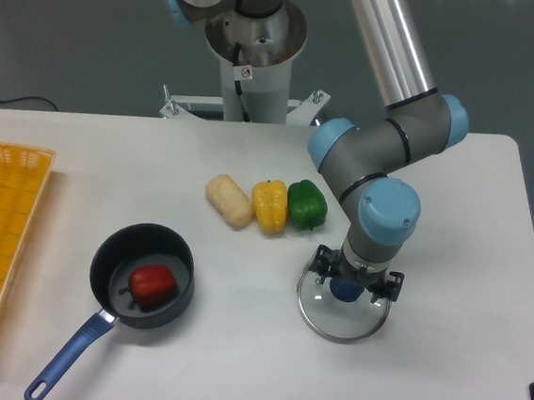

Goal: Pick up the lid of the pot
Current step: 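Lower the open gripper around the blue knob and close on it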

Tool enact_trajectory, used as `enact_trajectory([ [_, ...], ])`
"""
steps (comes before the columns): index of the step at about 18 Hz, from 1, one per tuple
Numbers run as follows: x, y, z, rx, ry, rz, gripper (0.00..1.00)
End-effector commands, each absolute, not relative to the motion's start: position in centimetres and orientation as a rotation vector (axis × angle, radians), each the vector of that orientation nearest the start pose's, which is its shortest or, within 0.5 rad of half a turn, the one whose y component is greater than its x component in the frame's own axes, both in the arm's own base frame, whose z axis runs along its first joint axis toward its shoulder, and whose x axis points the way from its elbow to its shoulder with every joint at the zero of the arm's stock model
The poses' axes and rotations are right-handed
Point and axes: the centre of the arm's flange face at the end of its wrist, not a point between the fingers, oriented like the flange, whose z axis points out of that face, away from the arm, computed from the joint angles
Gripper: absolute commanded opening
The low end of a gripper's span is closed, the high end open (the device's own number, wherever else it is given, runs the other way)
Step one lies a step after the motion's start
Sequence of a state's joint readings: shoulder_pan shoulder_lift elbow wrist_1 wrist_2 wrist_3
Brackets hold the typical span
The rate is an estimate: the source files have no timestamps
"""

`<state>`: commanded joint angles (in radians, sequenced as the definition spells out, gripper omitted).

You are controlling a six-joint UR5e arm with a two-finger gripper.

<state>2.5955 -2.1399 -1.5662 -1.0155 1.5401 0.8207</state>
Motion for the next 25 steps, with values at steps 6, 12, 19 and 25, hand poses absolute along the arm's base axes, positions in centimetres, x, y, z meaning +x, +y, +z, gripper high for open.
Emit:
enact_trajectory([
  [6, -49.24, 45.86, 20.75, -3.107, -0.318, -0.039, 0.85],
  [12, -49.21, 45.93, 20.56, -3.111, -0.316, -0.038, 0.72],
  [19, -49.03, 46.16, 20.45, -3.108, -0.311, -0.027, 0.62],
  [25, -49.10, 46.08, 20.55, -3.108, -0.309, -0.025, 0.52],
])
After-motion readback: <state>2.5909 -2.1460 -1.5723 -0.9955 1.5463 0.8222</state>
